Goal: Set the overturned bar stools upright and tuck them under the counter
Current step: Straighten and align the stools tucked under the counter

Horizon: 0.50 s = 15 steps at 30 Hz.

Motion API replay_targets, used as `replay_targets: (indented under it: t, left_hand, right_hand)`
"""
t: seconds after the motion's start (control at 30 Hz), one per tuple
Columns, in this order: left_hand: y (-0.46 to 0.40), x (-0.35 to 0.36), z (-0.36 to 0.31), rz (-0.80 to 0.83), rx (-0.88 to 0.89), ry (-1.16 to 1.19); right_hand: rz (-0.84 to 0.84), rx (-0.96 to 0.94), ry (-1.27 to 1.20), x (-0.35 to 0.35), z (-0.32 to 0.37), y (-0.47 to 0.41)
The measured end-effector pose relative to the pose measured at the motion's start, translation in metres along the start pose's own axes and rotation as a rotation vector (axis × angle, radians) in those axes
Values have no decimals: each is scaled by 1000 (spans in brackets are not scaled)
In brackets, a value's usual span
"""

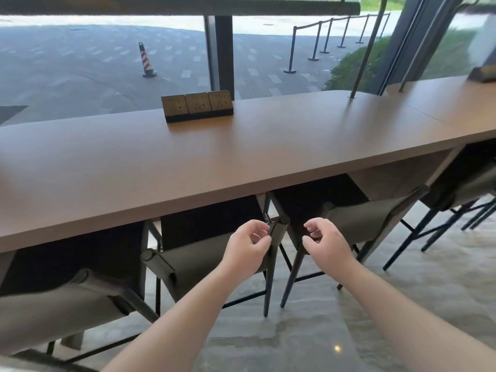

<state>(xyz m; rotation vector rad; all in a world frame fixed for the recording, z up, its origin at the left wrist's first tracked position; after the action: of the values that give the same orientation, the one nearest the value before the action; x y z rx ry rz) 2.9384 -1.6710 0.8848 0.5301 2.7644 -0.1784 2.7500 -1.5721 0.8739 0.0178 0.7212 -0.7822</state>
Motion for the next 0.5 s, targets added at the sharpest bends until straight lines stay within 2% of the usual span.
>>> replay_targets:
  t: [0.3,0.5]
  left_hand:
    - [-12,35,-8,-44,-60,16]
    - [-28,80,-16,-185,-423,466]
  right_hand:
    - [26,37,-88,-20,-35,-30]
    - [141,395,-492,-41,-80,-73]
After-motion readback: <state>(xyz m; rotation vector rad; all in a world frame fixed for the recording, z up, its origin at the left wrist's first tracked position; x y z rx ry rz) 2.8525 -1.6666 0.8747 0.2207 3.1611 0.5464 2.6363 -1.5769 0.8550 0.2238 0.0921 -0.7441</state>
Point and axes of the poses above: each hand's wrist, its own y-axis away from the middle knuckle, its own x-axis out of the palm, z = x × y, the point moved 1 cm from there along -y, towards the middle knuckle, and after that the axes turned 13 degrees about -z, right-handed, at the moved point
